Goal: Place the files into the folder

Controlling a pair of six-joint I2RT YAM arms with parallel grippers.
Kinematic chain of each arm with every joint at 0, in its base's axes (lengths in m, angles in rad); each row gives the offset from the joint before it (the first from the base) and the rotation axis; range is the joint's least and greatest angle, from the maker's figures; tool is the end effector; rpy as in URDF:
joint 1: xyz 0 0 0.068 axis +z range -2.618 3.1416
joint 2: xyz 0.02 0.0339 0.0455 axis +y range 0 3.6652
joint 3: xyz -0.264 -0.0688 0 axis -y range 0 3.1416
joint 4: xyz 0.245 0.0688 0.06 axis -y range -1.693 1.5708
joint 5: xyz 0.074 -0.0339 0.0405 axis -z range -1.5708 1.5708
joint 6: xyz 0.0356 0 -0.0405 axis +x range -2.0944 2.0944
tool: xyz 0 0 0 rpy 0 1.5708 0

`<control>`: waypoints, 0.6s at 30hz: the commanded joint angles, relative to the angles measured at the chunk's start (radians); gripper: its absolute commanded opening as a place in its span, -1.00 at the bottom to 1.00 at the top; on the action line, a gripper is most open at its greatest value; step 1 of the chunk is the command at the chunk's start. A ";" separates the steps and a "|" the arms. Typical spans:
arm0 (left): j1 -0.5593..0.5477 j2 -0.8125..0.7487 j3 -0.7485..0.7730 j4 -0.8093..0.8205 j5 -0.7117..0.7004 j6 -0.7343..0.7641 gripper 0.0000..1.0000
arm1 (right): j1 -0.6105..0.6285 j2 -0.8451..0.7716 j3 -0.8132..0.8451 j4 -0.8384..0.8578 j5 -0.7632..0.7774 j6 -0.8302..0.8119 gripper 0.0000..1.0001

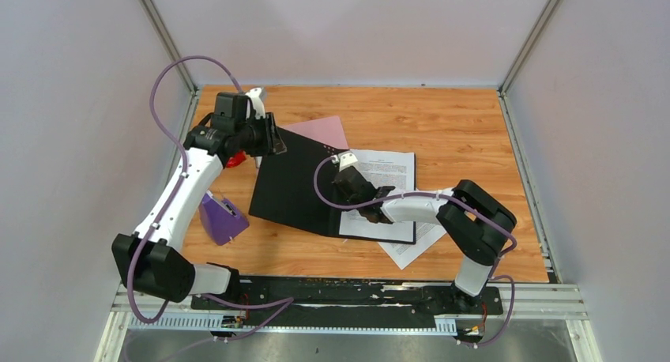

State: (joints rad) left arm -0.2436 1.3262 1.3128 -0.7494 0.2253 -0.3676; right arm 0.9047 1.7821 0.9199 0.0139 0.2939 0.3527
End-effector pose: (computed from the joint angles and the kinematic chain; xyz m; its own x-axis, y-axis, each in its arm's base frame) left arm 0.2702 -0.0754 0.3512 -0.7666 -0.1704 -0.6191 0.1247 0.9063 -0.4038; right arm 0.2255 0.2702 0.1436 -0.6541 -0.2972 -0.6956 -0.4350 0.9001 0.0245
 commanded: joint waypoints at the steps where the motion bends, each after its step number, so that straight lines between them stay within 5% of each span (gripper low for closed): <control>1: -0.001 0.033 0.018 0.003 0.070 0.009 -0.14 | -0.047 0.074 -0.120 -0.220 0.002 -0.037 -1.00; 4: -0.042 0.062 0.017 0.009 0.027 0.025 -0.18 | -0.048 0.066 -0.128 -0.208 0.005 -0.055 -1.00; 8: -0.102 0.113 -0.078 0.198 0.164 -0.048 -0.22 | -0.057 0.068 -0.140 -0.164 -0.042 -0.059 -1.00; 18: -0.172 0.357 -0.185 0.536 0.243 -0.193 -0.41 | -0.073 0.036 -0.165 -0.143 -0.039 -0.065 -1.00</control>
State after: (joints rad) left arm -0.4187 1.6268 1.1484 -0.4091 0.4095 -0.4789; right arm 0.8738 1.7466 0.8474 0.1349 0.2195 0.3344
